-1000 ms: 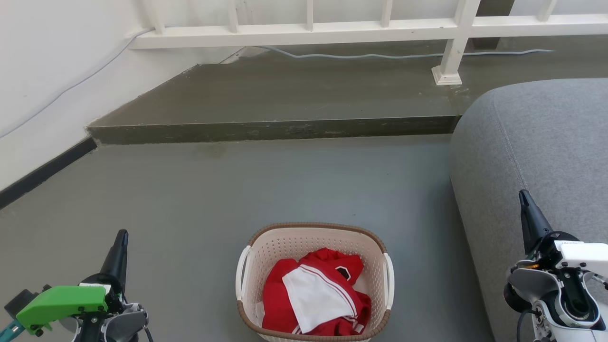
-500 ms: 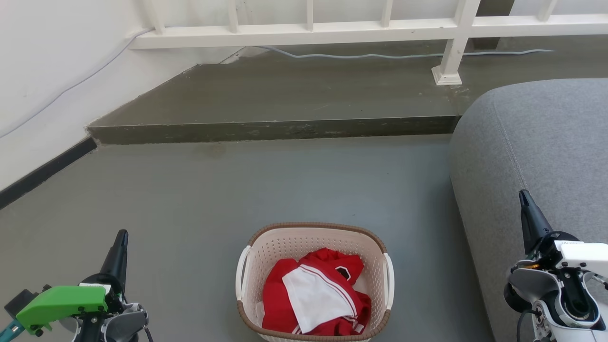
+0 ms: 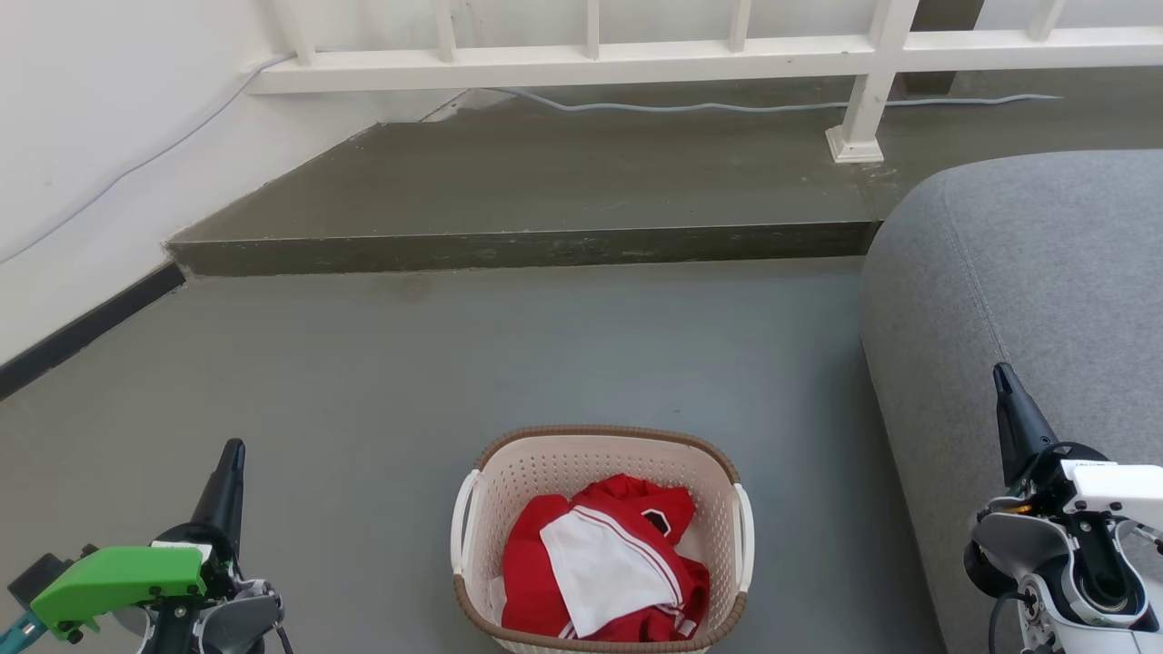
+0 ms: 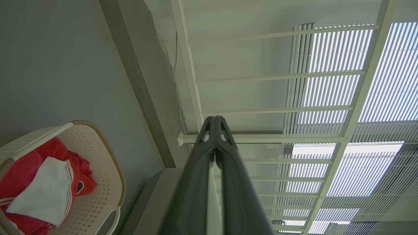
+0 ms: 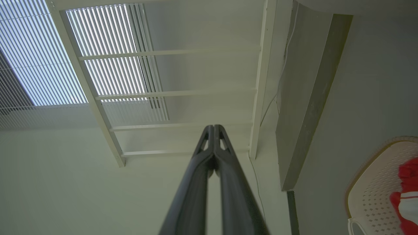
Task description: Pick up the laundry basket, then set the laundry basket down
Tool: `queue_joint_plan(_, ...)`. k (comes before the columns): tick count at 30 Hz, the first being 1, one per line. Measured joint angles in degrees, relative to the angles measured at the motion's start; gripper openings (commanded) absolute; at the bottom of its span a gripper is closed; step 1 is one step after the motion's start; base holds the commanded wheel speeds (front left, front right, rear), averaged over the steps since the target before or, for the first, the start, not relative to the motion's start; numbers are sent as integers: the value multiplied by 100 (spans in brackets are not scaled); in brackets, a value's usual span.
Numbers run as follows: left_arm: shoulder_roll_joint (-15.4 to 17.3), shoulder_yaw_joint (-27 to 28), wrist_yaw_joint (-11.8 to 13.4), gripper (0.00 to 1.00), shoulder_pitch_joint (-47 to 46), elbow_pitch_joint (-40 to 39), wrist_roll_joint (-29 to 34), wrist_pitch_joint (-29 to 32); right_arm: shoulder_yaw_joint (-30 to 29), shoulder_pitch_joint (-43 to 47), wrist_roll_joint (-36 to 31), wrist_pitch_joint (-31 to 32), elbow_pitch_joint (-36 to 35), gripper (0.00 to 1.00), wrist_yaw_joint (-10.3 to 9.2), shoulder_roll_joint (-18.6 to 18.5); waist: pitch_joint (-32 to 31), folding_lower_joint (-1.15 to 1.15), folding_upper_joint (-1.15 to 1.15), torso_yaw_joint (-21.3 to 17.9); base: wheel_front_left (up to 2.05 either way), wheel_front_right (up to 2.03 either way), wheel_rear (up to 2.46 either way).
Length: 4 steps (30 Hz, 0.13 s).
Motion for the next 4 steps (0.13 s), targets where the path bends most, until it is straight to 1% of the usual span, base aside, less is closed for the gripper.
queue_joint_plan(4, 0, 0, 0, 0, 0, 0, 0, 0, -1, 0, 0, 0, 0, 0, 0, 0, 0, 0, 0, 0, 0, 0, 0)
